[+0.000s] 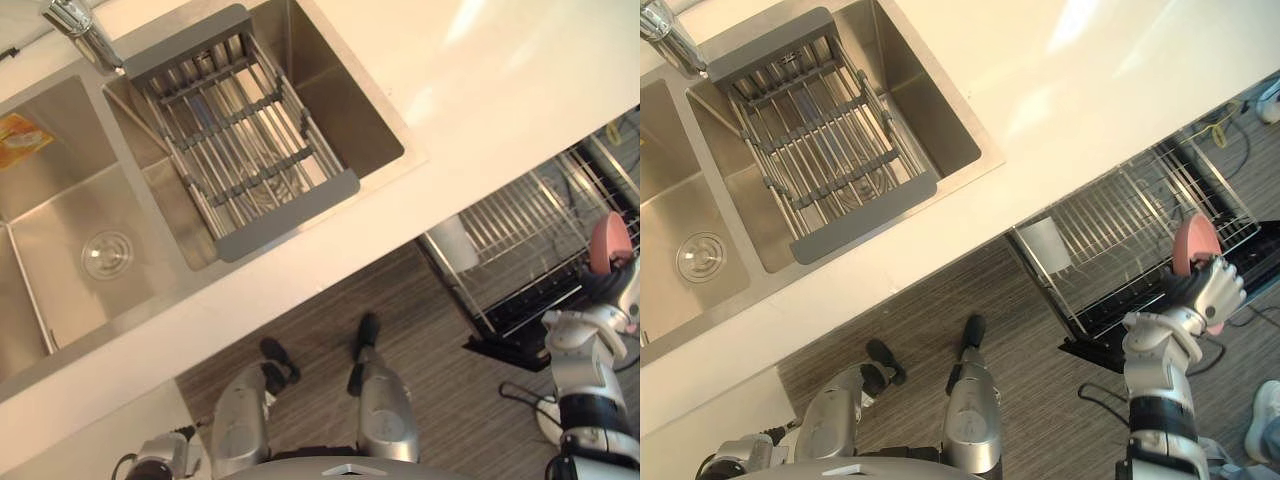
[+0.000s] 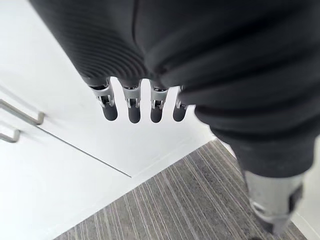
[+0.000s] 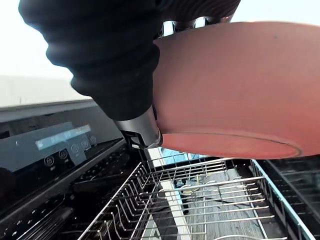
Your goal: Walk over to the sink, pick up the cup, carry it to the dishwasher, place the cup inside the dishwasher, then close the dishwasher door
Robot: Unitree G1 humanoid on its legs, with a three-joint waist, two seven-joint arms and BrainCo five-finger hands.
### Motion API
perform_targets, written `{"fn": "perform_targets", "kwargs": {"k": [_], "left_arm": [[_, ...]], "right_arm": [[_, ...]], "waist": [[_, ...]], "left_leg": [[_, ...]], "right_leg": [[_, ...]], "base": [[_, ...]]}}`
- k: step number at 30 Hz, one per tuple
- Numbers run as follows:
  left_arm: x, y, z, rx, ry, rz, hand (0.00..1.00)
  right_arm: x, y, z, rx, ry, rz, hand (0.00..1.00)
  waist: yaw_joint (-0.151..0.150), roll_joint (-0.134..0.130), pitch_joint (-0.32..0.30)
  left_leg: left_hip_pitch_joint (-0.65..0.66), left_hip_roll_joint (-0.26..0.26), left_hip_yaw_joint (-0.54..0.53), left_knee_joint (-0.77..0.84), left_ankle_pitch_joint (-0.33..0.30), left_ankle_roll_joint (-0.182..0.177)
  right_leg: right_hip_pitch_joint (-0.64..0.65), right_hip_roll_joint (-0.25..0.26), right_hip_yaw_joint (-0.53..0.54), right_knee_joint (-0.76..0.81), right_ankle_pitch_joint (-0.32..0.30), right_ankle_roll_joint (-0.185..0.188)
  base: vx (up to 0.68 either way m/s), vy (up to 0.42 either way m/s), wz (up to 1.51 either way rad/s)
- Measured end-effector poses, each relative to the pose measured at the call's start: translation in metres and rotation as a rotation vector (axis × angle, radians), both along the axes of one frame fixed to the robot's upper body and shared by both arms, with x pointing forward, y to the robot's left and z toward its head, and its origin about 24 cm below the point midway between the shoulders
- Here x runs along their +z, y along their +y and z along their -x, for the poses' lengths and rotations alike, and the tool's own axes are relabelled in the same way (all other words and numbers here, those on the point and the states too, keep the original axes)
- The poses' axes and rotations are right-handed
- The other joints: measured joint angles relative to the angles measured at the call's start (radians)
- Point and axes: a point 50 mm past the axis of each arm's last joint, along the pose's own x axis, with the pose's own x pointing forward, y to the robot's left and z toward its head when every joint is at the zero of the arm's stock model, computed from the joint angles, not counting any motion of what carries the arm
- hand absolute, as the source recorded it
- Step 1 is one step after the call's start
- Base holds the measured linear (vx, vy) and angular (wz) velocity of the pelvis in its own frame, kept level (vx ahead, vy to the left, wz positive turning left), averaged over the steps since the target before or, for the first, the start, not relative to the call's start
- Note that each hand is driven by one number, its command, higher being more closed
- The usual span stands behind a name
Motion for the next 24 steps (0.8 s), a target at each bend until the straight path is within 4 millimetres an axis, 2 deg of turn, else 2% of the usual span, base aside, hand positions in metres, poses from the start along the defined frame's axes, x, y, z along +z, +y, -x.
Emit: {"fn": "perform_targets", "kwargs": {"k": [2,9,15,18,19,22,24], "left_arm": [[0.0,-0.002,-0.003,-0.005,-0.009,0.019,0.0],[0.005,-0.009,-0.028,-0.031,-0.053,0.037,0.0],[0.003,-0.009,-0.027,-0.032,-0.027,0.036,0.0],[0.002,-0.01,-0.029,-0.047,-0.04,0.032,0.0],[0.002,-0.01,-0.029,-0.054,-0.044,0.032,0.0],[0.002,-0.013,-0.031,-0.063,-0.062,0.048,0.0],[0.001,-0.018,-0.031,-0.07,-0.069,0.059,0.0]], "right_arm": [[0.016,-0.002,-0.012,0.019,-0.014,0.02,1.0],[0.046,-0.011,-0.032,0.048,0.035,0.063,1.0],[0.072,-0.017,-0.046,0.057,0.029,0.036,1.0],[0.074,-0.023,-0.049,0.028,0.021,-0.051,1.0],[0.075,-0.025,-0.049,0.02,0.02,-0.063,0.0],[0.068,-0.034,-0.044,-0.031,0.03,-0.119,0.0],[0.063,-0.043,-0.037,-0.102,0.042,-0.135,0.0]], "waist": [[0.003,0.017,0.01],[0.01,0.058,0.029],[0.026,0.107,0.045],[0.041,0.111,0.042],[0.045,0.112,0.041],[0.052,0.118,0.037],[0.058,0.139,0.024]], "left_leg": [[-0.014,-0.027,-0.013,-0.024,0.012,0.013],[-0.067,-0.091,-0.06,-0.075,0.054,0.038],[-0.107,-0.129,-0.064,-0.111,0.08,0.051],[-0.131,-0.148,-0.079,-0.14,0.105,0.046],[-0.136,-0.15,-0.081,-0.144,0.108,0.048],[-0.145,-0.167,-0.093,-0.174,0.125,0.045],[-0.162,-0.173,-0.101,-0.183,0.131,0.047]], "right_leg": [[-0.022,-0.016,0.013,0.001,0.008,0.001],[-0.088,-0.064,0.005,0.023,0.02,0.014],[-0.145,-0.089,0.018,0.024,0.041,0.018],[-0.186,-0.098,0.026,0.02,0.053,0.018],[-0.194,-0.098,0.027,0.02,0.056,0.019],[-0.218,-0.103,0.042,0.02,0.058,0.017],[-0.239,-0.107,0.043,0.024,0.058,0.016]], "base": [[-0.03,0.089,-0.02],[-0.04,0.077,0.14],[-0.01,0.05,0.03],[0.02,-0.02,-0.04],[0.04,-0.041,-0.05],[0.03,-0.04,-0.02],[0.04,-0.058,0.01]]}}
